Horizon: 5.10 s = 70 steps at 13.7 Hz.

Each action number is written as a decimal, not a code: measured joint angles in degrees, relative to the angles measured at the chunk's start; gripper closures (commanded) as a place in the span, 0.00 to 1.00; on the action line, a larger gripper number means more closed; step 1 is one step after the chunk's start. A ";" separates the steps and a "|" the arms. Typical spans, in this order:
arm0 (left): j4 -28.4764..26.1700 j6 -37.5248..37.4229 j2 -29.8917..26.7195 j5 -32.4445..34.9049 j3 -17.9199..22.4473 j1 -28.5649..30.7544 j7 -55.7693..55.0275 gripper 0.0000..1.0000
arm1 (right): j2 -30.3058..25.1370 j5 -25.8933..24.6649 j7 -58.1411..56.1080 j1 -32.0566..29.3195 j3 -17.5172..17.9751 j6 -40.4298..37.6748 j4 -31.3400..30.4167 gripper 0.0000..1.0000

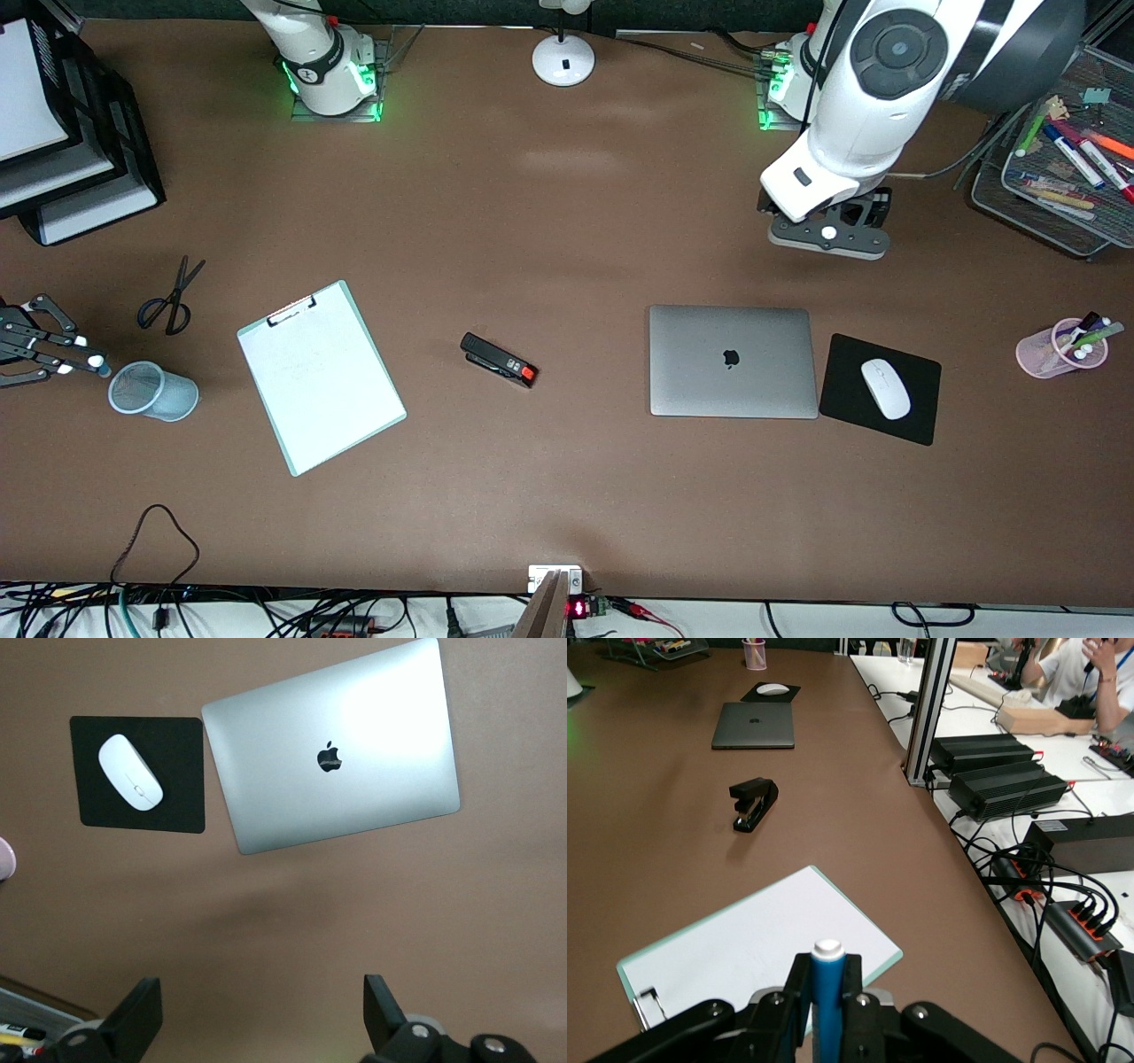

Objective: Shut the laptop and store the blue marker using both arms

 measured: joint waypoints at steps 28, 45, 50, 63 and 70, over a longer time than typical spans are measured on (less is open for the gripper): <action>1.87 1.62 -5.00 -6.16 24.71 -1.27 21.69 0.00 | 9.61 4.22 -0.53 -3.70 0.37 -1.34 2.00 0.00; 2.14 1.06 -5.33 -6.16 24.62 -1.35 21.69 0.00 | -0.38 -29.40 58.76 18.73 0.94 -1.38 16.02 0.00; 2.51 1.06 -5.32 -6.16 24.51 -1.38 21.69 0.00 | -3.10 -37.67 74.56 23.88 0.95 -1.60 16.14 0.00; 2.56 1.05 -5.32 -6.16 24.21 -1.46 21.70 0.00 | -13.26 -50.91 107.96 30.48 0.97 -12.48 8.96 0.00; 2.57 0.93 -5.32 -6.16 24.22 -1.43 21.70 0.00 | -21.06 -53.05 118.46 32.31 0.98 -8.52 -1.45 0.00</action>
